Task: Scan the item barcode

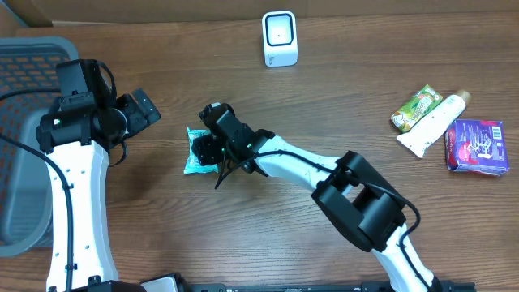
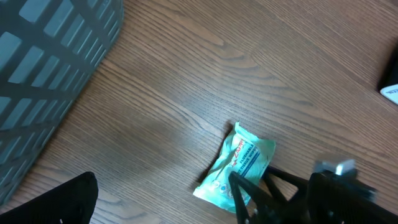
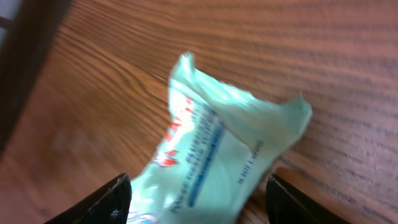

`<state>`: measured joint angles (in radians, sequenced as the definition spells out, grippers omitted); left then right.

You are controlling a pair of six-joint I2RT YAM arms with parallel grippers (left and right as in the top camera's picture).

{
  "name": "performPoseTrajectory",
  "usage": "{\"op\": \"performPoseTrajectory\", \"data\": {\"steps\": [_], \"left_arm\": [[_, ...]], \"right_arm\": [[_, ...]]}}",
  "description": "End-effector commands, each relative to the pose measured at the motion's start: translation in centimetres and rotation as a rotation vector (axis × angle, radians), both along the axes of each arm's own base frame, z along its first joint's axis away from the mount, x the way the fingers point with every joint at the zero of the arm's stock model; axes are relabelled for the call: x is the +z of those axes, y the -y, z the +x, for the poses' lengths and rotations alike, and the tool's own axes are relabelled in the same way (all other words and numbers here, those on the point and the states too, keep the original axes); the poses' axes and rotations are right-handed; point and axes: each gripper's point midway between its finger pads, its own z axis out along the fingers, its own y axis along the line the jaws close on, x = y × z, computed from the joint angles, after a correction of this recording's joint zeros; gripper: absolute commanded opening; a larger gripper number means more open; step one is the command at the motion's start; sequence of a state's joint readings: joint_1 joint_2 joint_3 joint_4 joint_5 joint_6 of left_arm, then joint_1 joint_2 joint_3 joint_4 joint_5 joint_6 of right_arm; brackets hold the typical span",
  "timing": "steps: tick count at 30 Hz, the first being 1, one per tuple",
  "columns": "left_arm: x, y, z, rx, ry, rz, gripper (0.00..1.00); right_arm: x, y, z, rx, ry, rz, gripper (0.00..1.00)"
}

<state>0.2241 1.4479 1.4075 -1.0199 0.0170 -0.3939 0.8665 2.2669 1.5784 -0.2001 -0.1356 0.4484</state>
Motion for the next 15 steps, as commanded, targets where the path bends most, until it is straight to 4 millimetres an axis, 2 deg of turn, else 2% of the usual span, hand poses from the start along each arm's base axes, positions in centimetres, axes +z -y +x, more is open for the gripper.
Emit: {"op": "performPoseTrajectory", "data": {"steps": [1,4,8,12,15], "left_arm": [[0.4,-0.4,0.3,0.021,0.011,0.014,0.99],[0.4,-0.4,0.3,0.021,0.011,0.014,1.0],[0.4,-0.4,0.3,0.021,0.011,0.014,1.0],[0.4,-0.4,0.3,0.021,0.011,0.014,1.0],[0.4,-0.4,0.2,0.021,0.01,0.014,0.99]], "right_arm": [[-1.7,0.0,0.7,-0.063,-0.004,-0.022,0.65],[-1.6,-0.1,0.7,-0.07,-0.005,-0.016,0.47],[-2.0,0.2,0.5,-0.099,-0.044,-0.018,0.05],[-1.4,1.2,-0.2,-0.114,-0.129,-0.022,0.04],[0.9,3.0,0.1,-0.116,-0.167,-0.022,0.04]]}}
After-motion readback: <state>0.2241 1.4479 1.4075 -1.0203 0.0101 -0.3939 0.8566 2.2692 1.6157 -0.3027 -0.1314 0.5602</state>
